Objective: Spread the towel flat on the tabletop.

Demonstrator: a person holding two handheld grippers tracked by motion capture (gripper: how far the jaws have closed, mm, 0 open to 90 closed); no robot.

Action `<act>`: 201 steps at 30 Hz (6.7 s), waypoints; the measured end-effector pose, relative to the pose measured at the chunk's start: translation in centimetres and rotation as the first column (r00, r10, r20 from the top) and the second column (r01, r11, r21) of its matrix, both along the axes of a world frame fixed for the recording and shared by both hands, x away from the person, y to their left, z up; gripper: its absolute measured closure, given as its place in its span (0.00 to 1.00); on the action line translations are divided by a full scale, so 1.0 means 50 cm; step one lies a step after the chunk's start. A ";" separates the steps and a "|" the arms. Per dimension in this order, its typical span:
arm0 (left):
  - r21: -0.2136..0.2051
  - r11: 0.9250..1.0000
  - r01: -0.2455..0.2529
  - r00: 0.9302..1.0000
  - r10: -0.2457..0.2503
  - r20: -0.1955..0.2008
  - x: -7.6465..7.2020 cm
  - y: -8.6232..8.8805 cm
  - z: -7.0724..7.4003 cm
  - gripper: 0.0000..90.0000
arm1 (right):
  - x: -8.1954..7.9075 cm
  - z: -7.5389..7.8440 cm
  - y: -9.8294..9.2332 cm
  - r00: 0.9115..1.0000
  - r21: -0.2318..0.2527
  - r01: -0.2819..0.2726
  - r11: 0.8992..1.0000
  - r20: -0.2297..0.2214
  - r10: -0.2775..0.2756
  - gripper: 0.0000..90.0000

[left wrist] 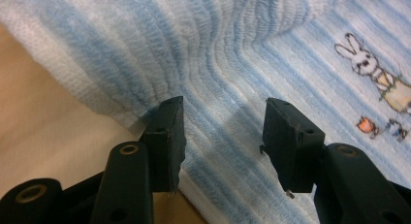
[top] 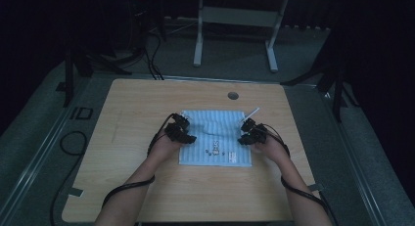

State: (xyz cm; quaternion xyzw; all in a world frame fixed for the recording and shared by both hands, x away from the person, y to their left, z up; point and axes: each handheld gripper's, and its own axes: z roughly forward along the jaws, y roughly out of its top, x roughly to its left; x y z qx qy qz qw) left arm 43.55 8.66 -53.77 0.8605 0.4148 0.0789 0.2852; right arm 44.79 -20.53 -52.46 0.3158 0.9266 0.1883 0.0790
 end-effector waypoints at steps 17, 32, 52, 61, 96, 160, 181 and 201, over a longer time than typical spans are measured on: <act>-0.011 0.990 0.143 0.990 -0.143 -0.014 -0.033 -0.013 0.034 0.53 | -0.023 0.037 -0.037 1.000 0.013 -0.025 1.000 0.014 0.024 0.67; 0.072 0.957 0.282 0.959 -0.281 -0.027 -0.137 -0.015 0.007 0.48 | -0.140 0.007 -0.061 0.982 -0.074 -0.186 0.980 -0.052 0.182 0.68; 0.035 0.965 0.258 0.966 -0.257 -0.033 -0.135 -0.017 0.056 0.94 | -0.141 0.050 -0.058 0.983 -0.058 -0.179 0.982 -0.055 0.176 0.92; -0.028 0.958 0.286 0.957 -0.284 0.056 -0.202 -0.001 0.180 0.93 | -0.202 0.159 -0.081 0.978 -0.018 -0.186 0.982 0.089 0.187 0.92; -0.031 0.989 0.143 0.990 -0.143 -0.005 -0.102 0.024 0.099 0.73 | -0.114 0.146 -0.044 0.978 0.044 -0.150 0.988 0.154 0.141 0.89; 0.035 0.992 0.119 0.992 -0.118 -0.046 -0.031 -0.031 0.018 0.55 | -0.010 0.015 0.000 0.999 -0.001 0.036 0.999 0.036 -0.036 0.66; 0.010 0.999 0.040 0.998 -0.040 -0.047 0.036 -0.021 0.008 0.53 | 0.072 0.002 -0.001 0.996 -0.023 0.083 0.996 -0.031 -0.084 0.61; 0.027 0.995 -0.094 0.993 0.095 -0.073 0.061 0.040 0.024 0.42 | 0.116 0.036 -0.071 0.966 -0.015 0.252 0.968 -0.050 -0.253 0.55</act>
